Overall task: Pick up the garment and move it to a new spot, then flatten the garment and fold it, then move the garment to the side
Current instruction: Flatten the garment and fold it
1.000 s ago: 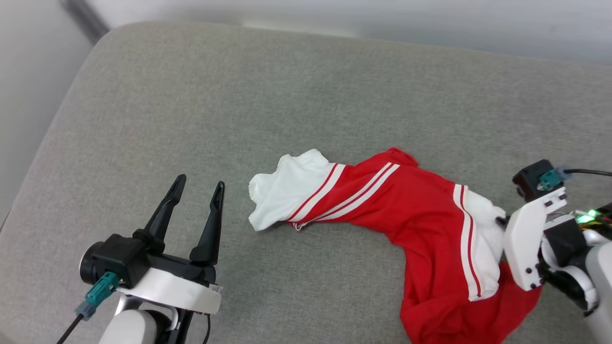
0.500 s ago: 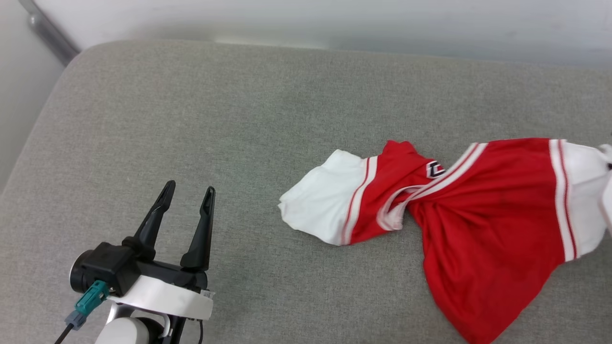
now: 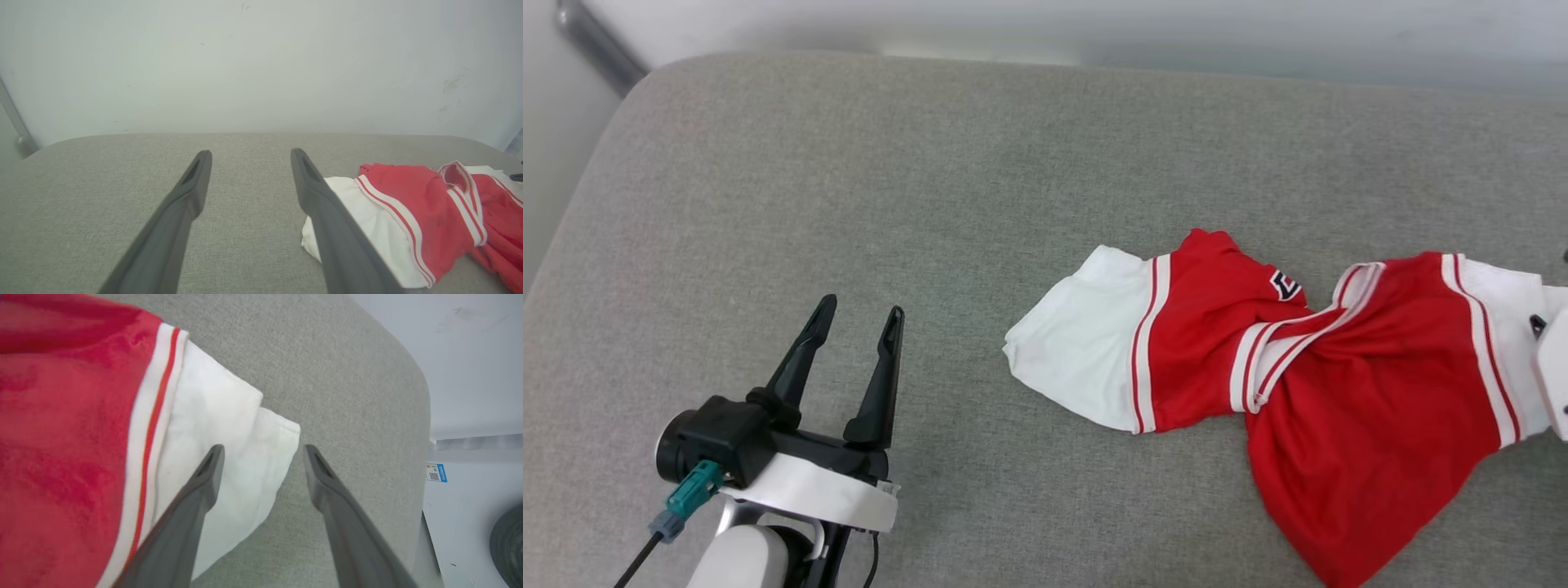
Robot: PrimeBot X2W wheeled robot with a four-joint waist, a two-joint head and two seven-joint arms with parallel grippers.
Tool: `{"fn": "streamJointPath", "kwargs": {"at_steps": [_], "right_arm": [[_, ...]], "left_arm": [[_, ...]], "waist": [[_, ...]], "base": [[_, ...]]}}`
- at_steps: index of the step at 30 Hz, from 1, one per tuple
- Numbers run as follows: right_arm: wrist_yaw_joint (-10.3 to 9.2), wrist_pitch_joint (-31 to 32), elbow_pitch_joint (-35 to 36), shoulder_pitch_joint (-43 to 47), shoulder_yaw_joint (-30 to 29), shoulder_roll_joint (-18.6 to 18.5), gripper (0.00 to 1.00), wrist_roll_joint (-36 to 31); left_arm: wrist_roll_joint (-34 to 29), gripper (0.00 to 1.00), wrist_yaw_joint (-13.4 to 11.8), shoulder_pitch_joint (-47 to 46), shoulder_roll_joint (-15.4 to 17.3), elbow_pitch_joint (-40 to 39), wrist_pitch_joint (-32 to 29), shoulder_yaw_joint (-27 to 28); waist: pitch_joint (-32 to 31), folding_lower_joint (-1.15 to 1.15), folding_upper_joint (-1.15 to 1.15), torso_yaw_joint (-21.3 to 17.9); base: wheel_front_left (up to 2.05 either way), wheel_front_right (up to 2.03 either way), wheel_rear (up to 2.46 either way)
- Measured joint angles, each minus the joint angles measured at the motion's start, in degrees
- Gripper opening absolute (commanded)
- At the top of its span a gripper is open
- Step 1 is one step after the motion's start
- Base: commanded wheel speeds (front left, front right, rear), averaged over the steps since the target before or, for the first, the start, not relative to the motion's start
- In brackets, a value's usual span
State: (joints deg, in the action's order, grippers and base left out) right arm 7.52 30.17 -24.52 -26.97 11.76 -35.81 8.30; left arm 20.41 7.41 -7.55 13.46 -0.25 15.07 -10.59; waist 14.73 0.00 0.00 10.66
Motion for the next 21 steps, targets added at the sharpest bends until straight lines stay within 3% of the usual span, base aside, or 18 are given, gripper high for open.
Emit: {"fn": "streamJointPath", "kwargs": {"at_steps": [9,13,21], "right_arm": [[0.00,-10.93,2.60,-0.19,-5.20,6.24,1.00,-0.70],[0.00,-17.80,7.90,2.13,-9.48,11.65,1.00,3.25],[-0.01,-34.86,21.69,11.28,-16.48,20.56,1.00,2.60]], "left_arm": [[0.54,1.00,0.00,1.29,0.29,0.11,0.00,2.67],[0.97,1.00,0.00,2.27,0.34,-0.60,0.00,4.26],[2.65,1.00,-0.01,4.04,2.75,0.80,-0.47,2.64]], "waist": [[-3.14,0.00,0.00,-3.35],[-4.66,0.00,0.00,-5.41],[-5.26,0.00,0.00,-9.34]], "base": [[0.00,0.00,0.00],[0.00,0.00,0.00],[0.00,0.00,0.00]]}}
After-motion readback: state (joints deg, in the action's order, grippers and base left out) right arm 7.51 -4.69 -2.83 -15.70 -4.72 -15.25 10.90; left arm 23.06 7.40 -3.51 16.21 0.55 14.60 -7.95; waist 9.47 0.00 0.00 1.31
